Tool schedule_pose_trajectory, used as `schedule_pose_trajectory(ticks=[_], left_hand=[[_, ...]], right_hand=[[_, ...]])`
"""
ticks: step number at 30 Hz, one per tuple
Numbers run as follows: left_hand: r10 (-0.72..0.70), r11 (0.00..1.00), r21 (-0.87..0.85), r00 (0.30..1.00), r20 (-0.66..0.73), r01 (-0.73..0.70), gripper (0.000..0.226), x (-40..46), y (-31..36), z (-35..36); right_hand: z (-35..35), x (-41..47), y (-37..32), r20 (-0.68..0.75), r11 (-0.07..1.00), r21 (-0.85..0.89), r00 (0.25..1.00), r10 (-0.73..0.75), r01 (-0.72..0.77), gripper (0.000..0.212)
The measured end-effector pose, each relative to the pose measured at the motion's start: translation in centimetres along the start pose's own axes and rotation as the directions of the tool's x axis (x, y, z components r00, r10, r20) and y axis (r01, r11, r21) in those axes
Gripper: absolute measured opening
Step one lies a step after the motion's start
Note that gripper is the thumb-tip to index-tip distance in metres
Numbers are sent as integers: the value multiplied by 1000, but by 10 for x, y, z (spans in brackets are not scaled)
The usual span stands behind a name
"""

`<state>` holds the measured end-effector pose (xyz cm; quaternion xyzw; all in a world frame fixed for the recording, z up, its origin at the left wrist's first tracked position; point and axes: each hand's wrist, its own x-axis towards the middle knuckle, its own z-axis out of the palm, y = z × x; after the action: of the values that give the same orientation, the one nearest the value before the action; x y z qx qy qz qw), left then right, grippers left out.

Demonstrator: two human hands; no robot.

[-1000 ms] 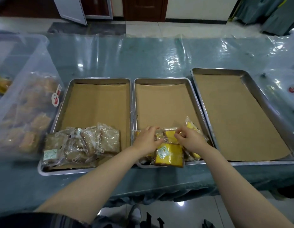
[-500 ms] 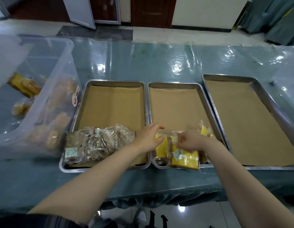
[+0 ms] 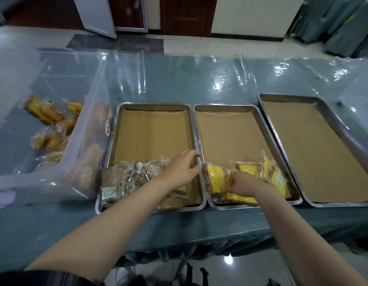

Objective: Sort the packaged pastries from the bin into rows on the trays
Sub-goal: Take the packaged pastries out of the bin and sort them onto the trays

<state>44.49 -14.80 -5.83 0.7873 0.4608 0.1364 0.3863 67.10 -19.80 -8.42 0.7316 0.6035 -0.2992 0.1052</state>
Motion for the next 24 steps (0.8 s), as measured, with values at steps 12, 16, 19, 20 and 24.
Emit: schedule_pose_trajectory(ticks=[12, 16, 19, 20, 24], left_hand=[[138, 989, -11, 939, -315, -149, 38, -18, 17, -127], [151, 987, 14, 902, -404, -159, 37, -35, 2, -192], [159, 987, 43, 871, -465, -157, 36, -53, -24, -241], [148, 989, 48, 863, -484, -143, 35, -59, -34, -256], [88, 996, 68, 848, -523, -61, 39, -86, -81, -311]], right_hand=[[-85, -5, -145, -374, 975, 79, 913, -166, 210, 8], [-117, -16, -215, -474, 948, 22, 838, -271, 318, 12], [-130, -18, -270, -526, 923, -5, 784, -330, 385, 12], [-132, -19, -288, -540, 912, -4, 767, -347, 410, 10], [-131, -15, -354, -544, 863, -32, 716, -439, 505, 12]])
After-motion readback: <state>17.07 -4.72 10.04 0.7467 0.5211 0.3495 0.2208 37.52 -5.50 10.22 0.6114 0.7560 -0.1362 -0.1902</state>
